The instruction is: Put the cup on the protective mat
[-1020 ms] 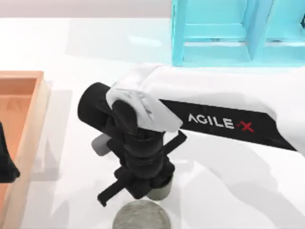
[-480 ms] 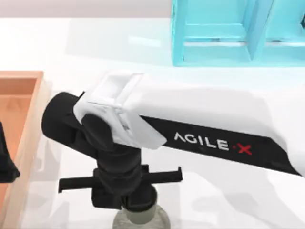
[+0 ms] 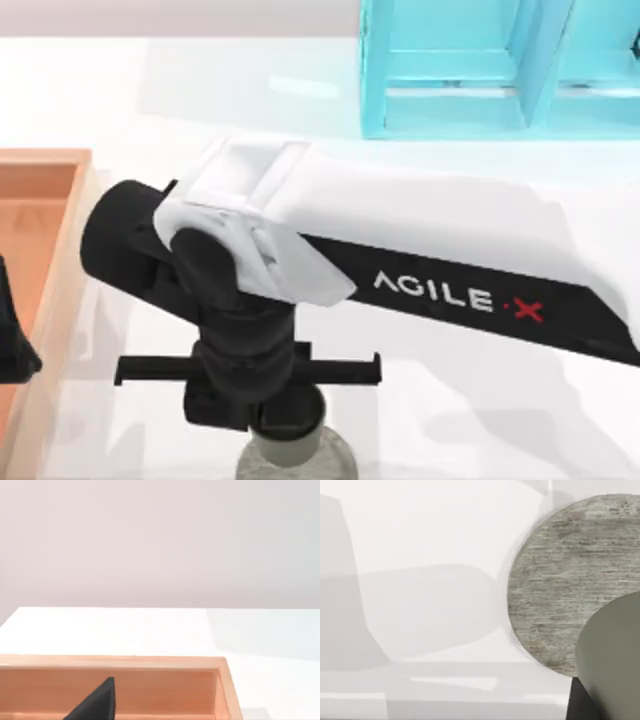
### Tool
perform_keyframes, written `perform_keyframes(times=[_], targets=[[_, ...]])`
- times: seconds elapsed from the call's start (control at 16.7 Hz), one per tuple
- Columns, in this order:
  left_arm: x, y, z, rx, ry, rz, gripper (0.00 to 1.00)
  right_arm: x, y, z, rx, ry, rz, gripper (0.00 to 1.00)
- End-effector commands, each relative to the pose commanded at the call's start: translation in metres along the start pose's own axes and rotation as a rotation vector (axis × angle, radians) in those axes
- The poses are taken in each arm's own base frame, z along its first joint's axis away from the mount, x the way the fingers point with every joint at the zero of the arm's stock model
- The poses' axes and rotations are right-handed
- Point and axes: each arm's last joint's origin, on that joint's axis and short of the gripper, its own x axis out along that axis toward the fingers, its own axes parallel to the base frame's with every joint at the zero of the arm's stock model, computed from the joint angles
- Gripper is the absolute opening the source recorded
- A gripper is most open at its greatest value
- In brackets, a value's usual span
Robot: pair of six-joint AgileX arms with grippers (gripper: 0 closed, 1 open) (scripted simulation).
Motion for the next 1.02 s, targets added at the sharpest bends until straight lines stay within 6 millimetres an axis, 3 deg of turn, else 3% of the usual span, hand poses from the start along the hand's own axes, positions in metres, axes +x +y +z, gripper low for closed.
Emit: perform_keyframes(times=[0.18,0.54,0.84,1.02], targets=[[0.0,0.0,0.0,0.0,0.0,0.0,1.0,0.009,-0.001,0.001,0.003,-0.001,0.003,0.0],[0.0,0.0,0.0,0.0,0.0,0.0,1.0,0.057,-0.008,-0.001,-0.004,-0.003,0.006,0.0],[0.0,0.0,0.0,0.0,0.0,0.0,1.0,0.062,-0.009,-0.001,-0.004,-0.003,0.004,0.0],[0.0,0.0,0.0,0.0,0.0,0.0,1.0,0.062,-0.009,-0.001,-0.004,-0.003,0.004,0.23]])
